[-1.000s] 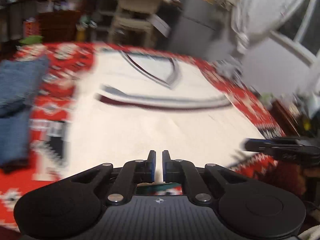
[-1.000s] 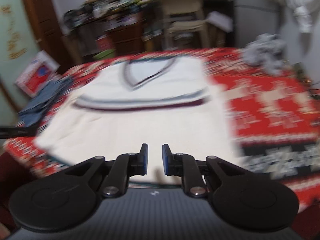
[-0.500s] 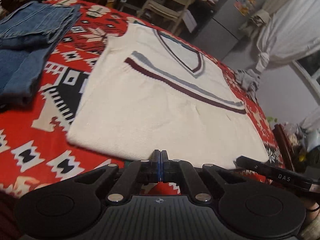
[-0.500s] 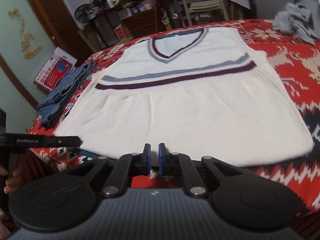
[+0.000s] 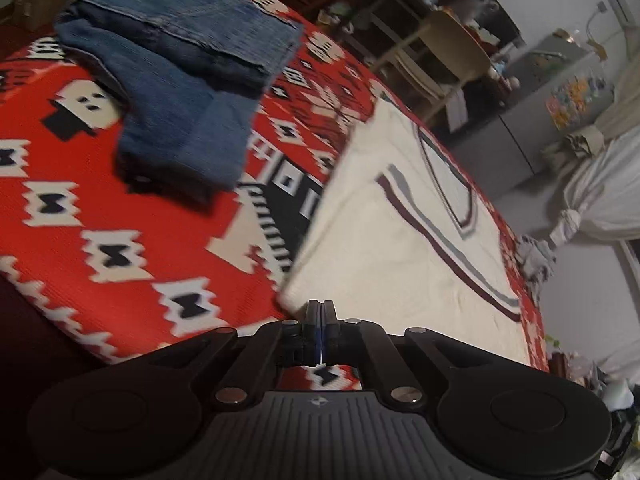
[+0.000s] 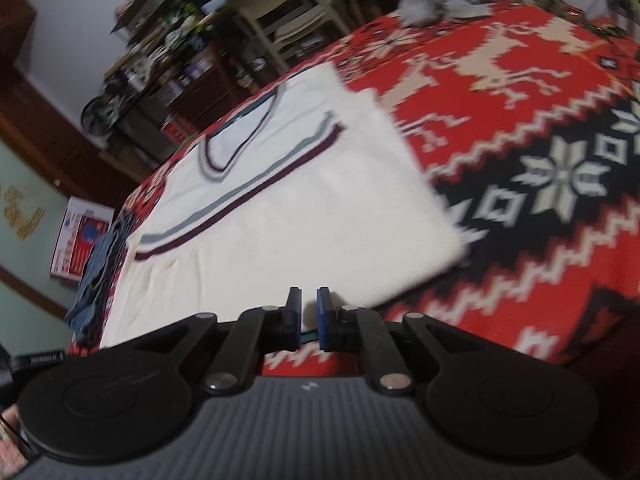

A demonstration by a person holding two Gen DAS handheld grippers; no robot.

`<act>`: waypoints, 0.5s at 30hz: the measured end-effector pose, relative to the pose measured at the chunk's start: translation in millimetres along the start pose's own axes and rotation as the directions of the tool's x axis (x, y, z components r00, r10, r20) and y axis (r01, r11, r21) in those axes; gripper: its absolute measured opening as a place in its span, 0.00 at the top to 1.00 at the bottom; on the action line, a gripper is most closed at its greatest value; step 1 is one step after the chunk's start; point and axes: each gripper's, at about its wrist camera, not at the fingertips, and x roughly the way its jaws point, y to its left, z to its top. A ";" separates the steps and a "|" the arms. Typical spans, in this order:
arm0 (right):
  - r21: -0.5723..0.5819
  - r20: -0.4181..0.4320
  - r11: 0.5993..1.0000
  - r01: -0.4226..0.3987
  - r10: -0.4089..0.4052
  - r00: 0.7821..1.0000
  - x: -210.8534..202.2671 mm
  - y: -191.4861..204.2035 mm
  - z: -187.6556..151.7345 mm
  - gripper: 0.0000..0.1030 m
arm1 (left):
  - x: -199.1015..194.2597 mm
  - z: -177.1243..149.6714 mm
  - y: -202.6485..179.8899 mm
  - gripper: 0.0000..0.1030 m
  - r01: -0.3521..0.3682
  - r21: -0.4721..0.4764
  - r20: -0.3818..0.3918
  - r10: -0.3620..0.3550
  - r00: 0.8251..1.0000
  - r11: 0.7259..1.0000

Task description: Fold clothes

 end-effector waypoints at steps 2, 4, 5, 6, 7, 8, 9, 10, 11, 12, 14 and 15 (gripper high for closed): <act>0.038 0.018 0.999 0.032 -0.033 0.999 -6.5 -14.1 4.7 0.93 | -3.8 2.5 3.2 0.97 -0.014 -0.004 0.010 0.014 1.000 1.000; 0.074 0.038 0.996 0.053 -0.056 0.998 -13.6 -27.5 9.1 0.93 | -8.4 4.1 5.8 0.97 -0.019 -0.014 0.022 0.019 1.000 1.000; 0.084 0.046 0.994 0.070 -0.074 0.996 -16.3 -31.7 11.2 0.93 | -10.9 4.7 4.9 0.97 -0.029 -0.011 0.031 0.029 0.999 1.000; 0.086 0.055 0.993 0.084 -0.089 0.995 -18.7 -34.5 13.3 0.93 | -13.4 5.3 3.9 0.97 -0.040 -0.008 0.041 0.040 0.998 0.999; 0.085 0.064 0.992 0.089 -0.095 0.993 -22.3 -36.9 15.6 0.93 | -15.5 6.1 2.4 0.97 -0.043 0.000 0.046 0.043 0.998 0.999; 0.081 0.070 0.992 0.093 -0.098 0.993 -24.4 -36.7 16.9 0.91 | -17.5 6.8 1.0 0.97 -0.046 0.008 0.051 0.046 0.998 0.999; 0.076 0.075 0.992 0.096 -0.102 0.992 -26.0 -35.8 17.9 0.89 | -16.6 7.3 -2.6 0.97 -0.028 0.015 0.041 0.027 0.999 0.999; 0.069 0.076 0.993 0.093 -0.098 0.992 -27.2 -33.8 17.8 0.89 | -15.5 7.7 -6.4 0.97 -0.008 0.021 0.030 0.008 1.000 1.000; 0.059 0.072 0.995 0.083 -0.087 0.994 -26.9 -30.1 17.7 0.89 | -14.4 8.2 -10.1 0.97 0.012 0.027 0.018 -0.012 1.000 1.000; 0.048 0.064 0.996 0.069 -0.072 0.995 -24.7 -24.8 16.9 0.89 | -11.6 7.7 -17.8 0.97 0.031 0.050 0.007 -0.031 0.999 0.998; 0.036 0.042 0.999 0.024 -0.026 0.999 -18.8 -11.5 12.1 0.89 | -5.0 3.6 -34.9 0.97 0.090 0.079 -0.022 -0.089 0.996 0.993; 0.036 0.028 0.999 -0.006 0.005 1.000 -13.9 -4.4 8.9 0.89 | -1.7 1.6 -43.5 0.97 0.121 0.093 -0.038 -0.118 0.992 0.988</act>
